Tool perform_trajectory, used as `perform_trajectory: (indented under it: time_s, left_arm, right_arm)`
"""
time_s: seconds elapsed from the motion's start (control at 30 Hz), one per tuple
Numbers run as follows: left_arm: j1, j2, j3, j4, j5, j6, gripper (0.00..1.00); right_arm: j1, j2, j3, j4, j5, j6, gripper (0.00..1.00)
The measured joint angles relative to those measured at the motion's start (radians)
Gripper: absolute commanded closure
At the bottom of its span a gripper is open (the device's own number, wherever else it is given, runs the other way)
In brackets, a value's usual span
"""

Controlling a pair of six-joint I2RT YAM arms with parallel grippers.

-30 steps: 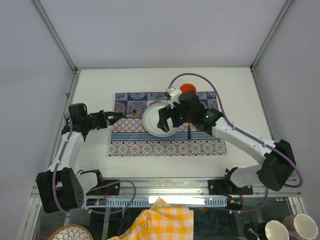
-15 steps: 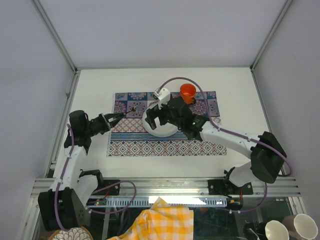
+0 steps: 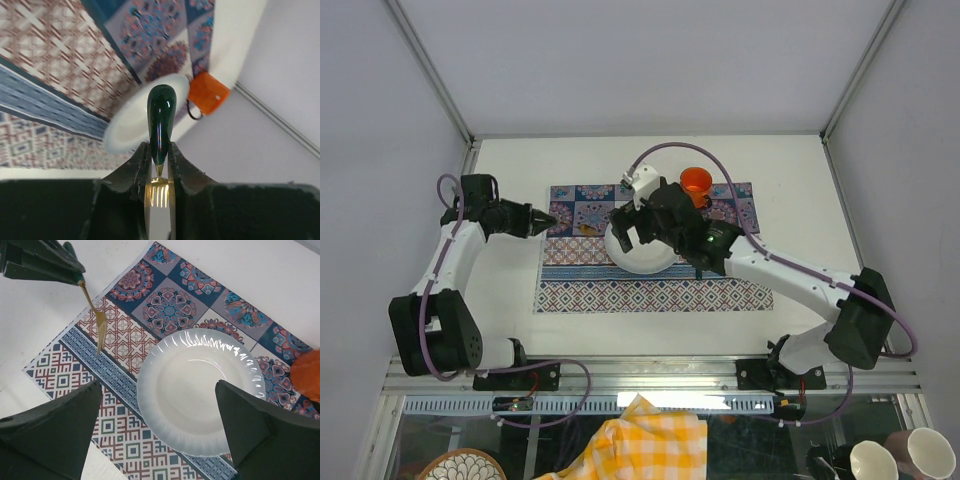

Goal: Set the dinner table for one person
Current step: Pick up the fork at the center of the board.

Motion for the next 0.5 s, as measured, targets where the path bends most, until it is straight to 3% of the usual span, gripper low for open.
perform_trajectory:
  time_s: [0.2,0.5]
  left_arm:
    - [0.0,0.02,0.042,-0.108,-0.175,0.177,1.0]
    - [-0.052,0.188,0.188,-0.18,-0.146,0.511,1.0]
  right_arm:
    - [0.0,-0.077,-0.02,-0.051,0.024,0.0,0.01]
    - [0.0,-0.045,0.031,-0.148,-0.019,0.0,0.0]
